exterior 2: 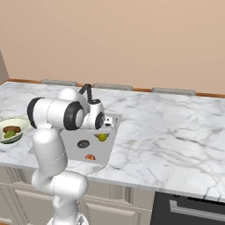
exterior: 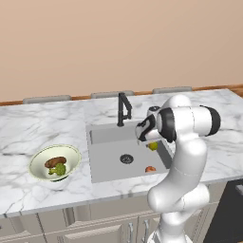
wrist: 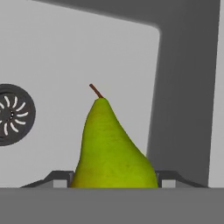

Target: There is a mixed pile of frozen fruits and vegetables on the counter. Locate all the frozen vegetables and place the items in a bowl on the counter. Take all the frozen fruits and defrost them in a running sink.

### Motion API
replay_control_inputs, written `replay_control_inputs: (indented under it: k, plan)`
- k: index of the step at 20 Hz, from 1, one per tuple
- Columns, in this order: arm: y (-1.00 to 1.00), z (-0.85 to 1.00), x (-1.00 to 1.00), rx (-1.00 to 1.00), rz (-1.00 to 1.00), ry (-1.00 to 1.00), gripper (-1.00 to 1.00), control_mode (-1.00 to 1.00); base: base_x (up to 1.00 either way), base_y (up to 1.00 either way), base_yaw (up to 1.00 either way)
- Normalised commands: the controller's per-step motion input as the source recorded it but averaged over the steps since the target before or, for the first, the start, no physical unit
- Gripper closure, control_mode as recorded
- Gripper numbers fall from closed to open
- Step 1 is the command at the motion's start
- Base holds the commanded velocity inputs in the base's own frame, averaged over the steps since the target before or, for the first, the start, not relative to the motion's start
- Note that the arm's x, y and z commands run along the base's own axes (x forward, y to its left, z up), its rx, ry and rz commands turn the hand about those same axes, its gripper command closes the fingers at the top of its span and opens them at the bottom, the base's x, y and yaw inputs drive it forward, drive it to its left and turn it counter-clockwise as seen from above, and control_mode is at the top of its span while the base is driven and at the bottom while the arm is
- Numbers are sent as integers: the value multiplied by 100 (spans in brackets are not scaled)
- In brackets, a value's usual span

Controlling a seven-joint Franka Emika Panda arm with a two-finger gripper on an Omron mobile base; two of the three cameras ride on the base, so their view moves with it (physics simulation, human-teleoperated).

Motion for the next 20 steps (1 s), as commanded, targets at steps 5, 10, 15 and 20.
replay_control_inputs:
  k: [5, 10, 15, 20]
  plan:
    - [0, -6, 0, 7, 0, 0, 100, -100, 0, 0, 0]
    - [2, -1, 0, 8, 0, 0, 100, -100, 0, 0, 0]
    - [41, -1, -7, 2, 0, 0, 100, -100, 0, 0, 0]
    - [45, -7, -2, 0, 0, 0, 100, -100, 0, 0, 0]
